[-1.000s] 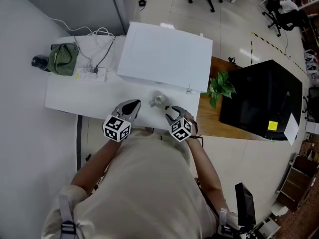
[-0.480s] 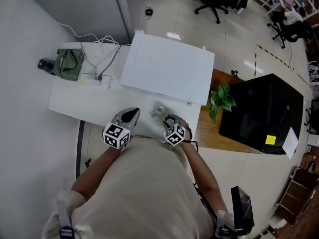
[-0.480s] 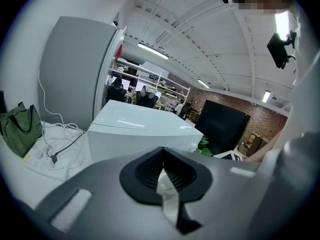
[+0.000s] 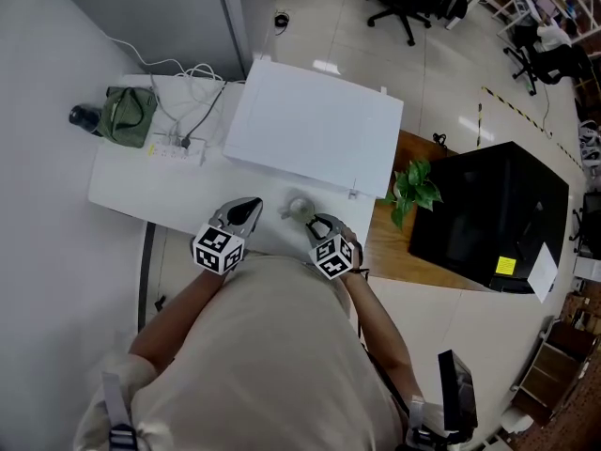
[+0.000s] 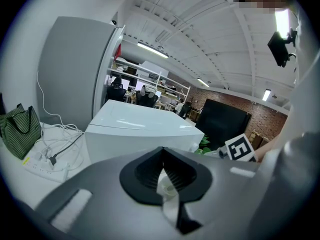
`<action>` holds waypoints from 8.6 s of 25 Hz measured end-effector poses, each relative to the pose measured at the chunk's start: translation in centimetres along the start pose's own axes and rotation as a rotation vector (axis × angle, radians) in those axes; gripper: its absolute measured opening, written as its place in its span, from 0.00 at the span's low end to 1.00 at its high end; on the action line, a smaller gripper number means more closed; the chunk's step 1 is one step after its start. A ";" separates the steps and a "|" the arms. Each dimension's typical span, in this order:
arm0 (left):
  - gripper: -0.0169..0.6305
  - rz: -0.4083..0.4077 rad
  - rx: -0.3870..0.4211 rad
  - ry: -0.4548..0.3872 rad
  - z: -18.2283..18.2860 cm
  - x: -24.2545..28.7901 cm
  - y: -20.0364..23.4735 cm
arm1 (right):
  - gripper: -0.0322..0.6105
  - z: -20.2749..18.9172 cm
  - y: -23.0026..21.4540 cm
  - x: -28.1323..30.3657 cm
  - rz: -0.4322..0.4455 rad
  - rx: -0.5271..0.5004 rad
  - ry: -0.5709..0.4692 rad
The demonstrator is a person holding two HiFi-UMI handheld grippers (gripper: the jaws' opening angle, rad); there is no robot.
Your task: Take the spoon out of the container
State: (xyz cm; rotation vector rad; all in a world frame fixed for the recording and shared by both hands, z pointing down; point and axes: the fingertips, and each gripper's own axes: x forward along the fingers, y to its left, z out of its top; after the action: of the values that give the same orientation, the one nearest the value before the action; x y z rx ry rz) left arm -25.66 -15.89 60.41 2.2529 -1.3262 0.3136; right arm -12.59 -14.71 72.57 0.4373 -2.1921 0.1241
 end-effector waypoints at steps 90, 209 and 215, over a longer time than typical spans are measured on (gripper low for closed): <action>0.01 0.034 -0.064 0.014 -8.1 -1.6 -15.4 | 0.26 -11.2 0.2 -13.3 -0.138 0.340 -0.169; 0.01 0.018 -0.061 0.056 -14.5 -11.5 -21.3 | 0.05 -12.7 10.7 -22.8 -0.194 0.373 -0.285; 0.01 0.021 -0.045 0.056 -13.8 -10.5 -22.3 | 0.06 -13.4 9.7 -23.4 -0.185 0.361 -0.275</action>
State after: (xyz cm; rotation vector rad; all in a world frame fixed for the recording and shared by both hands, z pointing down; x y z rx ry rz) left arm -10.83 8.14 60.75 2.1785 -1.3163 0.3476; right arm 7.09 3.78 63.06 0.9023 -2.3887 0.3816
